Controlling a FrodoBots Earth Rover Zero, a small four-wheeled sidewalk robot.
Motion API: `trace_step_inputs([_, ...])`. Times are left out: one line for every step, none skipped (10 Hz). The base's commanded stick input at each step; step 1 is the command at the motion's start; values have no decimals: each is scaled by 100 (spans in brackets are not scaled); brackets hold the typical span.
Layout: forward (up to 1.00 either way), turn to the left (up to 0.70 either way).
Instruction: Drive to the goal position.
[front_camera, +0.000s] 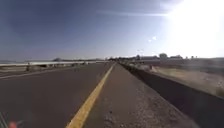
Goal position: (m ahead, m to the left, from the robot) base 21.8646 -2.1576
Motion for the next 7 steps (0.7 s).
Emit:
trace_step_inputs([70,0])
trace_step_inputs([70,0])
trace_step_inputs([70,0])
trace_step_inputs([70,0])
trace_step_inputs([70,0])
trace_step_inputs([70,0])
trace_step_inputs([70,0])
